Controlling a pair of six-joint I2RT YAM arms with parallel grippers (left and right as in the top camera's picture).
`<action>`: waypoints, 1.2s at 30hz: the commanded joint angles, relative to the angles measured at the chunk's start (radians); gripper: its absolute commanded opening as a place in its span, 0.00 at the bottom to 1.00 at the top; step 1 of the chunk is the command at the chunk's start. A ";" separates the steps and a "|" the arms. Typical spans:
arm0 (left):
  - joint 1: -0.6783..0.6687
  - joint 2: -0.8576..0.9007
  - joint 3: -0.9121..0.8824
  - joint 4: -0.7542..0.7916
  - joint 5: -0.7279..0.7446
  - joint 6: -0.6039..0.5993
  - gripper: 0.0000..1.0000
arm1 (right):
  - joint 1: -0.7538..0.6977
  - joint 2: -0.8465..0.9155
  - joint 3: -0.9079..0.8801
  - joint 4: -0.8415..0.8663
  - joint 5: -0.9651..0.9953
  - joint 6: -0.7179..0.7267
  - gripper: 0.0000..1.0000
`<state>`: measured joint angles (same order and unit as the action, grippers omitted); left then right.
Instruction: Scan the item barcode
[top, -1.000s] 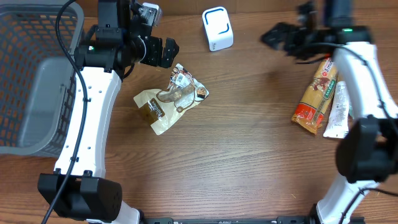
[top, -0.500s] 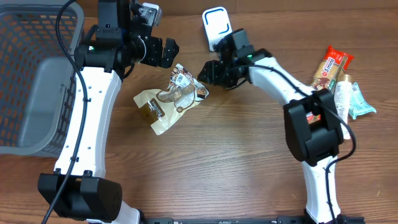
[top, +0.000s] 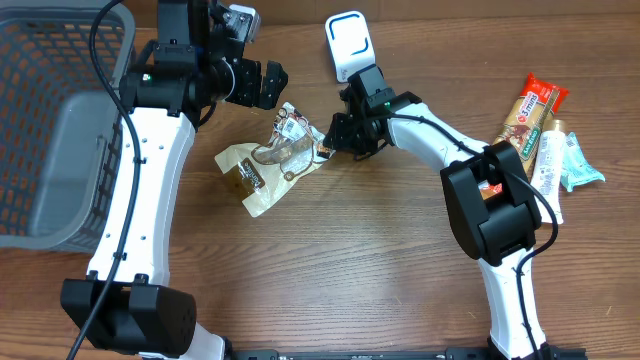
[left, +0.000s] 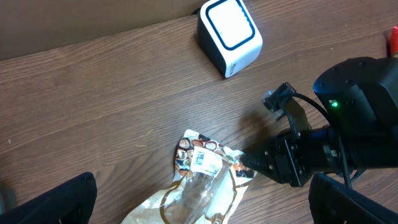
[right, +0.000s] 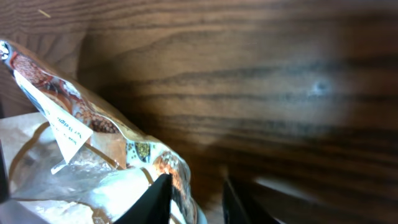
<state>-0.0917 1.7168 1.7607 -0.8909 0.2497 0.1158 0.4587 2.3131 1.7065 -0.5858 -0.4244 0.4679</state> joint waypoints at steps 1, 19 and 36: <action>-0.008 -0.015 0.009 0.003 0.002 0.019 1.00 | 0.020 0.005 -0.028 0.001 0.019 0.004 0.25; -0.008 -0.015 0.009 0.002 0.002 0.019 1.00 | -0.155 -0.032 0.084 -0.367 0.053 -0.535 0.04; -0.008 -0.015 0.009 0.002 0.002 0.019 1.00 | -0.244 -0.090 0.229 -0.394 -0.177 -0.304 0.65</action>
<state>-0.0917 1.7168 1.7607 -0.8913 0.2497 0.1158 0.1139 2.2875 1.9053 -0.9791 -0.5217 0.0769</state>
